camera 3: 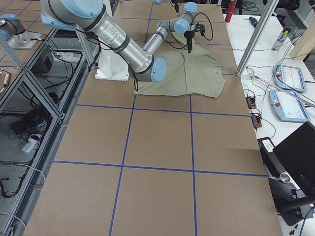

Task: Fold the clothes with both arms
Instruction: 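Lay the sleeve down near the opposite shoulder and open the right gripper, then raise the right gripper away while the left gripper grasps the other cuff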

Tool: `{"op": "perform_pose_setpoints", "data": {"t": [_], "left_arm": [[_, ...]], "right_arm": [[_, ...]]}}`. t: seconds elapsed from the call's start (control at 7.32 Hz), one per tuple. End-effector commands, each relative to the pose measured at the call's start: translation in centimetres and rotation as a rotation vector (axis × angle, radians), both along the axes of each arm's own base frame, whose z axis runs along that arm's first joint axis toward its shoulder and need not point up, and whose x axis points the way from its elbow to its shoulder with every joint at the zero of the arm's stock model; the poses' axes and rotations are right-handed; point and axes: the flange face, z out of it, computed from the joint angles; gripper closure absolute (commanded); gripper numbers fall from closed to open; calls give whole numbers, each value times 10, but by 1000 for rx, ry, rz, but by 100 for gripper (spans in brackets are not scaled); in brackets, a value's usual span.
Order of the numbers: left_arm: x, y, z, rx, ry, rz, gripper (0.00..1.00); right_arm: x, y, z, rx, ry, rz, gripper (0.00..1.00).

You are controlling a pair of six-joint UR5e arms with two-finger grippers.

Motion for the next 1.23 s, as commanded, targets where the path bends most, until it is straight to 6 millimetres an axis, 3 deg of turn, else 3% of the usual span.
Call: {"op": "perform_pose_setpoints", "data": {"t": [0.0, 0.41, 0.55, 1.09], "left_arm": [[30, 10, 7, -2, -36, -39, 0], [63, 21, 21, -11, -84, -15, 0], [74, 27, 29, -25, -91, 8, 0], [79, 31, 40, -43, -107, 23, 3]], "right_arm": [[107, 15, 78, 24, 78, -50, 0], [198, 10, 160, 18, 95, -123, 0], [216, 8, 172, 29, 99, -127, 0], [224, 9, 172, 38, 95, -126, 0]]}}
